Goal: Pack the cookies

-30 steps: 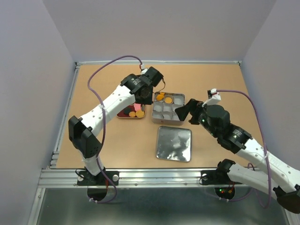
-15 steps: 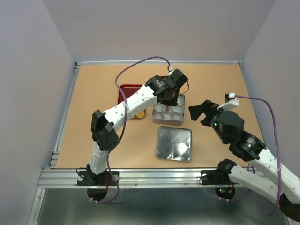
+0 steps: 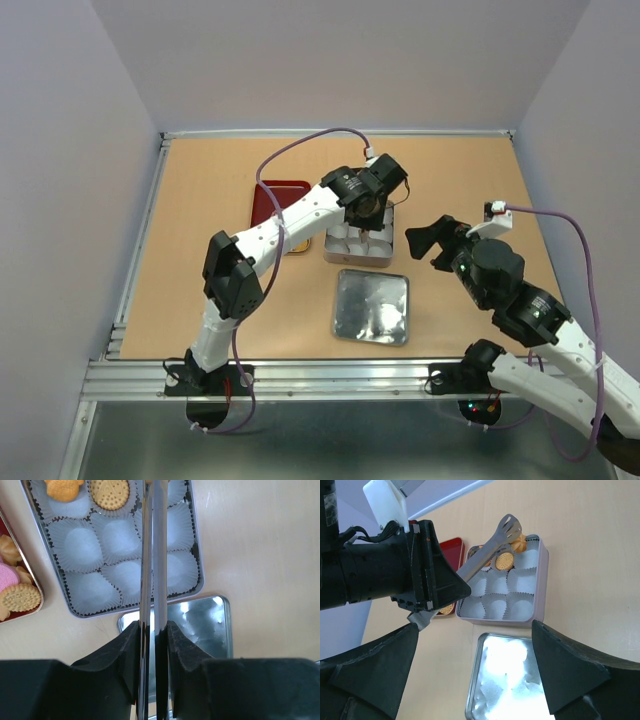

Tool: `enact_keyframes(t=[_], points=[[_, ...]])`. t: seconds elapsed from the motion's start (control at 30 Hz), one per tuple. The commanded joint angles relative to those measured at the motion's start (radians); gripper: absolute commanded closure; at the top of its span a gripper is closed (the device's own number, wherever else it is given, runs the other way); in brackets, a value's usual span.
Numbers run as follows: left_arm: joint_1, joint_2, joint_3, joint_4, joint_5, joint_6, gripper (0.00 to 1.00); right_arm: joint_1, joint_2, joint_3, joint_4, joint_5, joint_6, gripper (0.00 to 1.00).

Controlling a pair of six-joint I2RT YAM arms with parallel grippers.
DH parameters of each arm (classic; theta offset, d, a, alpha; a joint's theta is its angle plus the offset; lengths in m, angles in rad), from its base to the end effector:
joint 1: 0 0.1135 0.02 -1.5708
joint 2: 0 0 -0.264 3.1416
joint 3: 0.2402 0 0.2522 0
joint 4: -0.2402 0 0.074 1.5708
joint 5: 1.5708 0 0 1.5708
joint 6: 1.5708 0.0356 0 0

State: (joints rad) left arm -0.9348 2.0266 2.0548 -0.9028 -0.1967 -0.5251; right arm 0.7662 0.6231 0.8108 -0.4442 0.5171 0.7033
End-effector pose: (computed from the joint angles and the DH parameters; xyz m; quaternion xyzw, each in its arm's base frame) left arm 0.2724 -0.3573 0.3339 0.1575 0.9227 -0.1576 0.3145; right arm 0.1106 0.0820 0.3456 0.1320 0.7700 0.2457 0.5739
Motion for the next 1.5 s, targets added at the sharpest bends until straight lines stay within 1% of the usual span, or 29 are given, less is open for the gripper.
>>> enact_keyframes(t=[0.0,0.2,0.3,0.4,0.53,0.6,0.8,0.93,1.1,1.17,1.2,1.27,1.3,1.33,1.4,1.43,1.47], points=[[-0.018,-0.011,-0.007,0.03,-0.033,-0.012,0.81,-0.002,0.0,0.013,-0.002,0.023,0.001,0.01],[-0.021,-0.003,-0.018,0.027,-0.041,-0.012,0.8,-0.002,-0.005,0.01,-0.007,0.023,-0.001,0.01],[-0.022,-0.008,-0.028,0.027,-0.053,-0.013,0.71,-0.002,0.0,0.011,-0.007,0.021,-0.001,0.01],[-0.022,-0.006,-0.036,0.03,-0.069,-0.015,0.66,-0.001,0.007,0.013,-0.008,0.017,0.001,0.01],[-0.022,0.007,-0.035,0.033,-0.067,-0.012,0.64,-0.001,0.017,0.018,-0.008,0.011,0.001,0.0],[-0.022,0.014,-0.035,0.038,-0.066,-0.01,0.59,-0.002,0.017,0.016,-0.007,0.009,-0.001,0.0],[-0.022,0.015,-0.028,0.047,-0.064,-0.007,0.55,-0.002,0.02,0.013,-0.008,0.004,0.001,0.0],[-0.022,0.011,-0.021,0.036,-0.073,-0.006,0.56,-0.002,0.021,0.011,-0.008,0.001,0.004,0.0],[-0.016,-0.044,0.022,-0.03,-0.128,-0.004,0.56,-0.001,0.03,0.005,-0.008,-0.003,0.015,0.0],[0.001,-0.078,0.012,-0.059,-0.161,-0.007,0.55,-0.001,0.032,0.004,-0.007,-0.008,0.018,0.0],[0.008,-0.122,-0.004,-0.062,-0.171,-0.009,0.55,-0.001,0.033,0.004,-0.008,-0.008,0.021,0.0],[0.017,-0.178,-0.117,-0.048,-0.199,-0.022,0.55,-0.002,0.033,0.002,-0.008,-0.006,0.021,0.0],[0.03,-0.24,-0.168,-0.039,-0.202,-0.029,0.55,-0.002,0.033,0.002,-0.008,-0.006,0.021,0.0],[0.037,-0.271,-0.276,-0.028,-0.202,-0.033,0.55,-0.002,0.032,0.002,-0.008,-0.005,0.021,0.01],[0.056,-0.363,-0.373,-0.001,-0.202,-0.058,0.55,-0.002,0.029,-0.004,-0.008,-0.005,0.021,0.0],[0.077,-0.393,-0.456,0.008,-0.198,-0.061,0.56,-0.002,0.029,-0.005,-0.008,-0.003,0.021,0.01],[0.089,-0.42,-0.491,0.015,-0.198,-0.07,0.56,-0.002,0.03,-0.009,-0.008,-0.006,0.021,0.0]])
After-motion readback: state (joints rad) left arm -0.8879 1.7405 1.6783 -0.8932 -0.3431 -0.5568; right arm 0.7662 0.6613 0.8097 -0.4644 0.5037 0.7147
